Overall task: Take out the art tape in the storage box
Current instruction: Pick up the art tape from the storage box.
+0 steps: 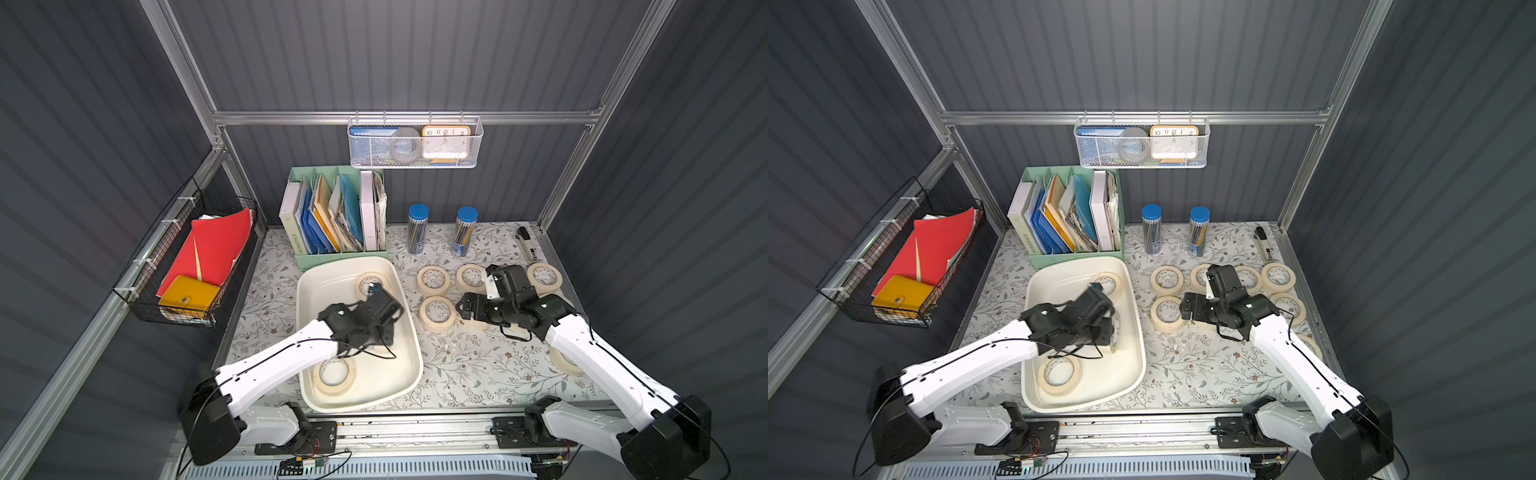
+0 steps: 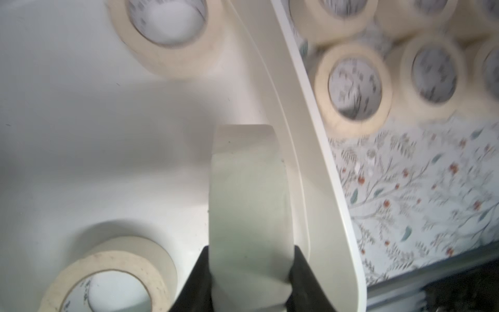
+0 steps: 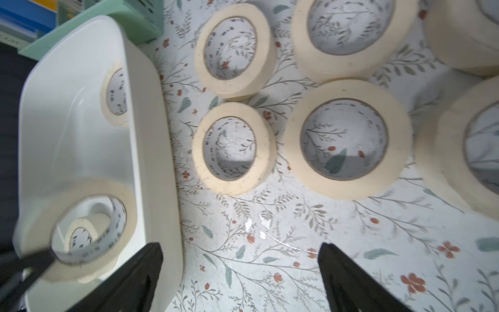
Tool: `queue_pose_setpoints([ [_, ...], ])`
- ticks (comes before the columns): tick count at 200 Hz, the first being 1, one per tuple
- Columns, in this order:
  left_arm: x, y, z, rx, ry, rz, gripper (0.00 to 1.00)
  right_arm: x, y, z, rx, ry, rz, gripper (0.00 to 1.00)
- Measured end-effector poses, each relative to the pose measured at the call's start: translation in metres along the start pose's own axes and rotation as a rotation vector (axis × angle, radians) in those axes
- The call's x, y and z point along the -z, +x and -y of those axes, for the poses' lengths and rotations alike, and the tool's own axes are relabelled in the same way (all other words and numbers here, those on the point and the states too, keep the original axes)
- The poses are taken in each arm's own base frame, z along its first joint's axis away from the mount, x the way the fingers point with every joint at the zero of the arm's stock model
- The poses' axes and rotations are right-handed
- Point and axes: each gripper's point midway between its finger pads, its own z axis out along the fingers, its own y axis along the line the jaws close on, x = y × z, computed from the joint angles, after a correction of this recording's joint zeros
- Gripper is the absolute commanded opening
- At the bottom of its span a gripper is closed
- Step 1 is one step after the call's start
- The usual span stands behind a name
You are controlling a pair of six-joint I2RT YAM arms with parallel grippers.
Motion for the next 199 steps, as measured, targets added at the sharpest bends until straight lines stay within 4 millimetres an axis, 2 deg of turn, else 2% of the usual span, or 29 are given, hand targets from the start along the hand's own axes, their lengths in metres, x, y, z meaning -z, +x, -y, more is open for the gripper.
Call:
queue_pose_setpoints([
  [15, 0.023, -0.04, -0.021, 0.099, 0.051, 0.154, 0.0, -0.006, 0.007, -0.019, 0.037, -0.058, -0.03, 0.95],
  [23, 0.033, -0.055, -0.025, 0.13, 0.087, 0.213, 0.0, -0.01, 0.011, -0.03, 0.052, -0.094, -0.051, 0.94],
  [32, 0.039, -0.068, -0.025, 0.149, 0.13, 0.258, 0.0, -0.016, 0.015, -0.041, 0.065, -0.137, -0.074, 0.92],
  [48, 0.041, -0.083, -0.011, 0.154, 0.237, 0.295, 0.0, -0.027, 0.02, -0.062, 0.077, -0.217, -0.109, 0.88],
  [77, 0.024, -0.076, 0.015, 0.129, 0.412, 0.246, 0.0, -0.043, 0.023, -0.086, 0.068, -0.31, -0.148, 0.79],
  [94, 0.02, -0.069, 0.027, 0.11, 0.491, 0.206, 0.0, -0.046, 0.015, -0.097, 0.057, -0.341, -0.141, 0.76],
  [140, 0.033, -0.07, 0.05, 0.064, 0.639, 0.206, 0.0, -0.035, -0.032, -0.135, 0.077, -0.432, -0.045, 0.73],
  [166, 0.037, -0.072, 0.056, 0.051, 0.672, 0.211, 0.0, -0.042, -0.04, -0.144, 0.078, -0.454, -0.042, 0.7],
  [171, 0.038, -0.072, 0.057, 0.049, 0.676, 0.212, 0.0, -0.045, -0.04, -0.144, 0.074, -0.452, -0.048, 0.67],
  [189, 0.038, -0.072, 0.058, 0.047, 0.684, 0.213, 0.0, -0.055, -0.038, -0.143, 0.069, -0.444, -0.068, 0.31],
  [199, 0.037, -0.073, 0.057, 0.049, 0.681, 0.211, 0.0, -0.058, -0.036, -0.144, 0.064, -0.451, -0.083, 0.15],
])
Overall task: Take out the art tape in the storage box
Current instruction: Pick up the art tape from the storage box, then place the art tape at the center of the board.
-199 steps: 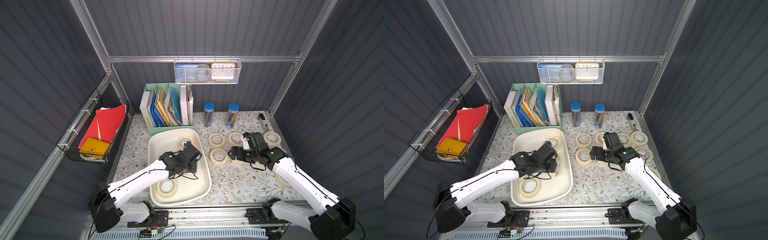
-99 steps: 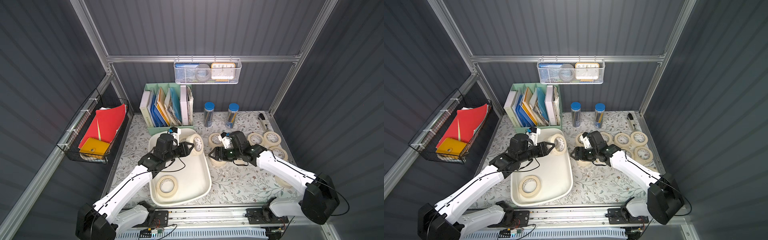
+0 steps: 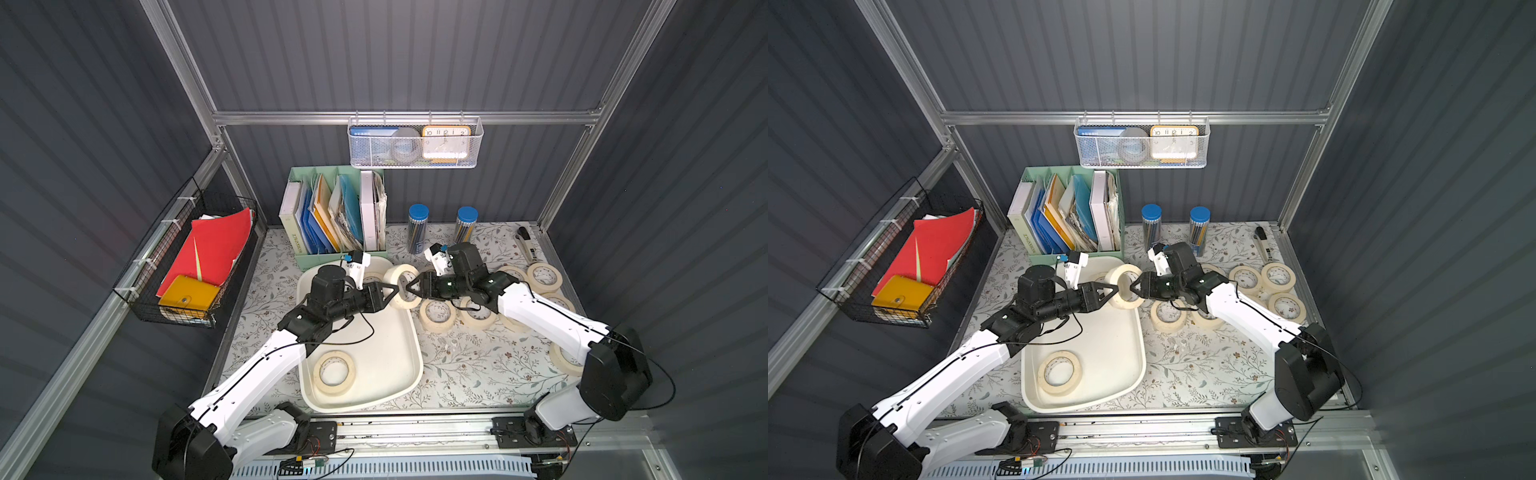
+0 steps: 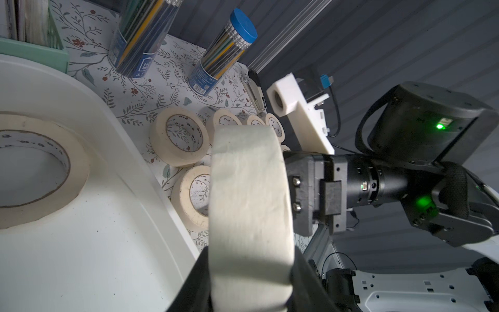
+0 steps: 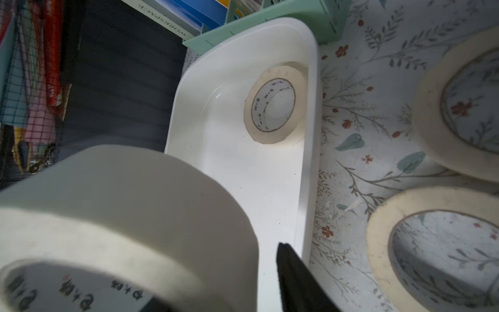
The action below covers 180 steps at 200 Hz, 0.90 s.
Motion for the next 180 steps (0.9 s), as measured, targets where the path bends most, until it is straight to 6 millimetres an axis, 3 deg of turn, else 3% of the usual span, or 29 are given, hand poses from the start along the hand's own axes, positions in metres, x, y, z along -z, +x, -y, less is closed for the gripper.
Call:
queue_pose_setpoints([
  [19, -0.003, 0.002, 0.0, -0.011, 0.001, -0.01, 0.0, -0.003, 0.004, 0.002, 0.0, 0.031, -0.002, 0.0],
  [36, -0.004, 0.003, -0.003, -0.017, -0.008, -0.013, 0.0, -0.002, 0.003, 0.004, 0.005, 0.045, 0.002, 0.0],
  [44, -0.005, 0.003, -0.003, -0.023, -0.012, -0.014, 0.19, -0.002, 0.003, 0.005, 0.007, 0.051, 0.004, 0.0],
  [57, -0.006, 0.003, -0.004, -0.04, -0.017, -0.02, 0.63, -0.001, 0.001, 0.006, 0.01, 0.067, 0.007, 0.0],
  [62, -0.006, 0.002, -0.003, -0.058, -0.02, -0.022, 0.73, 0.0, 0.001, 0.006, 0.014, 0.074, 0.007, 0.0],
  [69, -0.006, -0.001, -0.005, -0.073, -0.04, -0.015, 0.77, 0.002, 0.0, 0.008, 0.017, 0.092, 0.004, 0.0],
  [106, 0.001, -0.023, -0.016, -0.14, -0.148, 0.039, 0.9, 0.035, -0.008, 0.026, 0.029, 0.257, 0.042, 0.0],
  [140, 0.01, -0.037, -0.029, -0.16, -0.272, 0.079, 0.91, 0.112, -0.004, 0.051, -0.012, 0.44, 0.16, 0.0],
  [163, 0.005, -0.045, -0.038, -0.157, -0.325, 0.086, 0.91, 0.17, 0.022, 0.101, -0.145, 0.628, 0.227, 0.0],
  [180, -0.005, -0.045, -0.051, -0.146, -0.35, 0.07, 0.91, 0.193, 0.059, 0.145, -0.257, 0.798, 0.188, 0.0],
])
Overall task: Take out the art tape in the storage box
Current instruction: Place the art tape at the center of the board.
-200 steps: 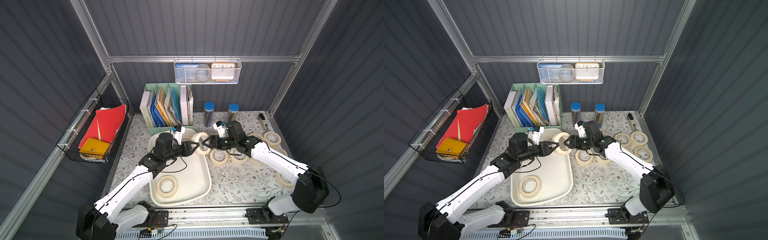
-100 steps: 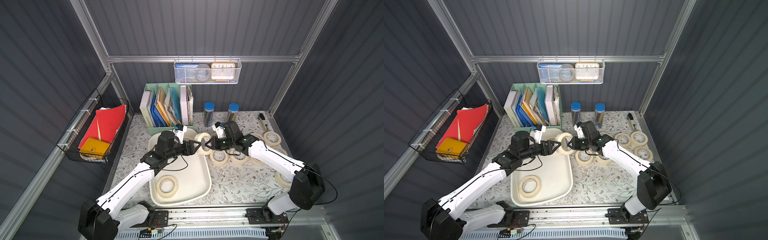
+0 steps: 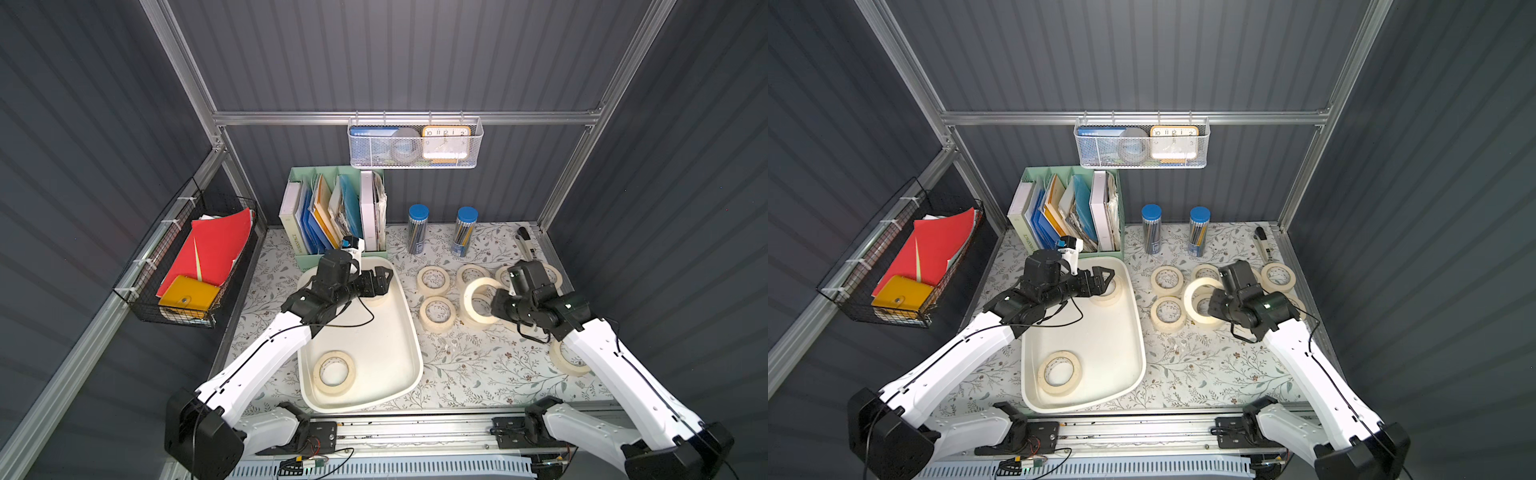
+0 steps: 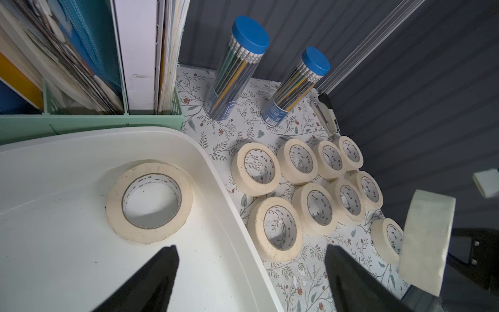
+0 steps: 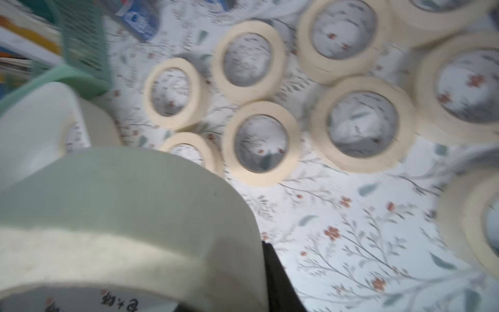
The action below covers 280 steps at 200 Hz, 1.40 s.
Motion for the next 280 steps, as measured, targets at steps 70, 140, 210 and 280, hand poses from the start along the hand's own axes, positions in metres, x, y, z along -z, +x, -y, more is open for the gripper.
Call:
queue_pose_setpoints([
  [70, -0.042, 0.006, -0.022, 0.01, -0.021, -0.039, 0.9, -0.038, 0.085, 0.11, -0.291, 0.343, -0.239, 0.0],
  [140, -0.041, -0.025, -0.037, 0.037, 0.044, 0.04, 0.91, -0.065, 0.108, 0.134, -0.454, 0.497, -0.412, 0.0],
  [210, -0.03, -0.034, -0.032, 0.025, 0.075, 0.064, 0.91, -0.079, 0.112, 0.172, -0.628, 0.557, -0.404, 0.0],
  [280, -0.028, -0.037, -0.029, 0.023, 0.09, 0.071, 0.91, -0.085, 0.095, 0.169, -0.611, 0.494, -0.337, 0.63],
])
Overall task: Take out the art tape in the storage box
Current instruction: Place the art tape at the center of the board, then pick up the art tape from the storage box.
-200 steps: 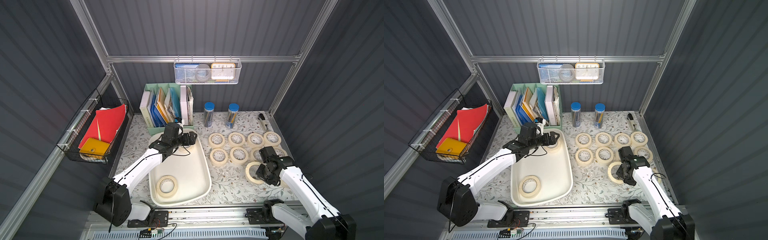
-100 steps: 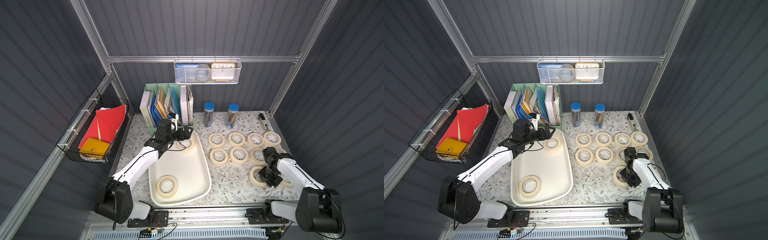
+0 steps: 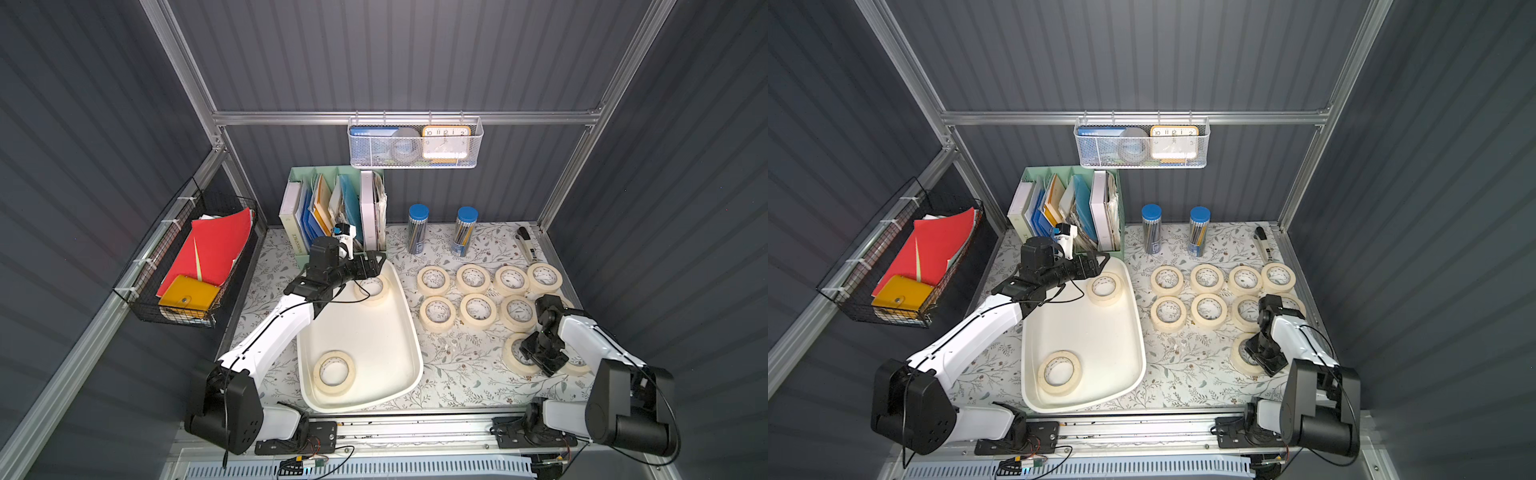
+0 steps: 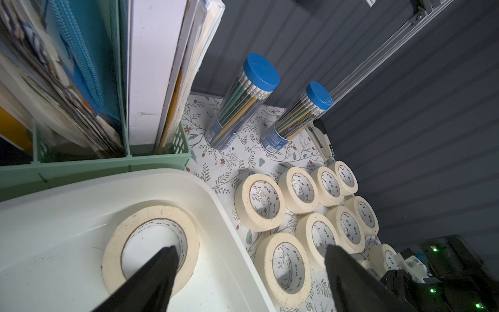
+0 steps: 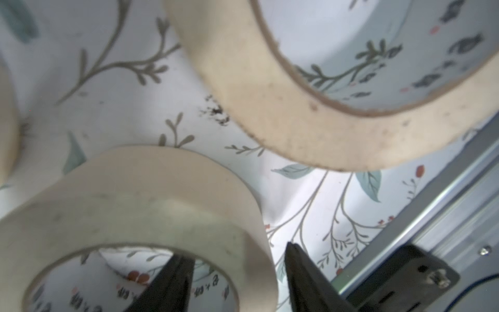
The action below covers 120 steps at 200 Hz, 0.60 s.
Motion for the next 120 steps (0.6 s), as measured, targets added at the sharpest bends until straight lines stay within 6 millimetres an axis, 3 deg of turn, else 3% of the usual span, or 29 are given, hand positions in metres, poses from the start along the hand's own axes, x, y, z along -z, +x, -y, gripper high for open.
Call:
queue_pose_setpoints([
  [33, 0.001, 0.0, -0.003, 0.008, 0.0, -0.001, 0.91, 0.031, -0.007, -0.005, -0.012, -0.117, 0.102, 0.66],
  [53, 0.0, 0.002, -0.014, 0.029, -0.02, -0.008, 0.91, 0.056, -0.008, -0.02, 0.022, -0.204, 0.151, 0.66],
  [81, -0.008, 0.014, -0.044, 0.061, -0.118, -0.045, 0.91, 0.081, 0.007, -0.055, 0.171, -0.292, 0.172, 0.7],
  [120, -0.028, 0.052, -0.09, 0.115, -0.256, -0.146, 0.91, 0.113, 0.046, -0.116, 0.501, -0.312, 0.18, 0.83],
])
